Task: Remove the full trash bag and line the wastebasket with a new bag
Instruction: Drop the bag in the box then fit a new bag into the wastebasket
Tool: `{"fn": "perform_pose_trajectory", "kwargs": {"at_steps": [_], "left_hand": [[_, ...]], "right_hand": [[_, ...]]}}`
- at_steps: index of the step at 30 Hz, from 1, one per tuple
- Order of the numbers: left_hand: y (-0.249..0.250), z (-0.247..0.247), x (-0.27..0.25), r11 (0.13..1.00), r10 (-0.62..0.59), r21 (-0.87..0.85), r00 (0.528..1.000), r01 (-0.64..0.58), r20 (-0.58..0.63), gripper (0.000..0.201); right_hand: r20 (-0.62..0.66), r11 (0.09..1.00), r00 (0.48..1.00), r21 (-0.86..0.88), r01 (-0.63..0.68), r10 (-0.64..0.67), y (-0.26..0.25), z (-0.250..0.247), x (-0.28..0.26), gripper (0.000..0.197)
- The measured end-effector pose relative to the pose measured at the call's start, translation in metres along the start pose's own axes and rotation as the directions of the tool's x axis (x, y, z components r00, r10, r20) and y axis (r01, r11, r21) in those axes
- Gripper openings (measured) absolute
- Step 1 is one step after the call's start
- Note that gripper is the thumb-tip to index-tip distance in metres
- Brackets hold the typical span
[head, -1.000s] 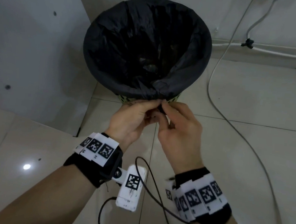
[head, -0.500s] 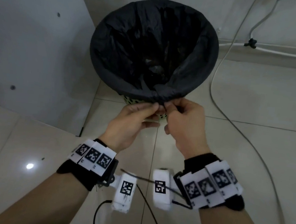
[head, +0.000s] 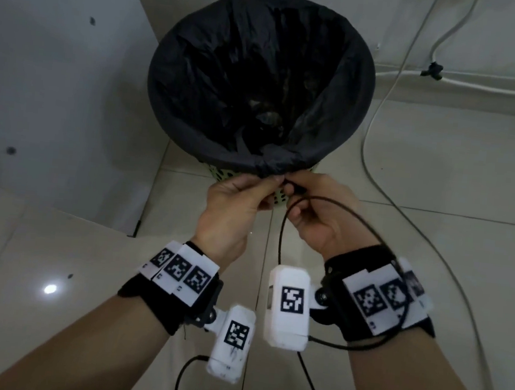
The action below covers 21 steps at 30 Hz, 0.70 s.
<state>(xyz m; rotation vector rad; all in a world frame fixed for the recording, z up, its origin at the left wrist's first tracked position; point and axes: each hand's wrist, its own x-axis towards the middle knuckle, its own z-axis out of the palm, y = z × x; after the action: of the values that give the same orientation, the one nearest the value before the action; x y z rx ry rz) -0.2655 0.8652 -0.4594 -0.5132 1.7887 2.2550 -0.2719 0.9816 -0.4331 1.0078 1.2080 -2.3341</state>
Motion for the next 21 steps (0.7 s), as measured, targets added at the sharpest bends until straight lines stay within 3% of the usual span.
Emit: {"fn": "perform_pose_trajectory", "kwargs": {"at_steps": [3,6,8,10,12,15,19,20,21], "left_hand": [[0.003,0.002,0.003,0.999,-0.030,-0.043,0.999,0.029,-0.014,0.009],[0.003,0.001,0.004,0.992,-0.071,-0.102,0.997,0.070,-0.009,0.005],[0.003,-0.001,0.007,0.985,-0.104,-0.142,0.995,0.102,-0.002,0.010],[0.004,-0.003,0.009,0.982,-0.126,-0.140,0.992,0.128,0.019,0.013],[0.006,-0.005,0.010,0.981,-0.150,-0.115,0.987,0.156,0.053,0.013],[0.010,-0.008,0.008,0.969,-0.207,-0.116,0.973,0.218,0.103,0.018],[0.010,-0.012,0.005,0.951,-0.241,-0.156,0.954,0.269,0.177,0.019],[0.010,-0.013,0.004,0.952,-0.233,-0.153,0.952,0.265,0.200,0.018],[0.009,-0.013,0.003,0.955,-0.224,-0.143,0.948,0.259,0.227,0.016]], "right_hand": [[-0.030,0.967,0.967,0.015,0.253,-0.253,0.011,-0.002,-0.010,0.008],[0.028,0.868,0.876,-0.124,0.481,-0.481,0.026,-0.009,-0.020,0.009],[0.100,0.720,0.783,-0.336,0.608,-0.614,0.034,-0.017,-0.017,0.017],[0.190,0.498,0.649,-0.497,0.710,-0.736,0.037,-0.021,-0.010,0.021],[0.257,0.301,0.503,-0.553,0.777,-0.825,0.035,-0.022,-0.003,0.016],[0.281,0.136,0.369,-0.602,0.787,-0.886,0.036,-0.018,0.001,0.010],[0.308,0.030,0.282,-0.626,0.780,-0.909,0.048,-0.017,0.001,0.009],[0.294,0.051,0.294,-0.623,0.780,-0.909,0.048,-0.016,0.000,0.008],[0.256,0.112,0.339,-0.625,0.772,-0.905,0.046,-0.015,0.001,0.006]]}}
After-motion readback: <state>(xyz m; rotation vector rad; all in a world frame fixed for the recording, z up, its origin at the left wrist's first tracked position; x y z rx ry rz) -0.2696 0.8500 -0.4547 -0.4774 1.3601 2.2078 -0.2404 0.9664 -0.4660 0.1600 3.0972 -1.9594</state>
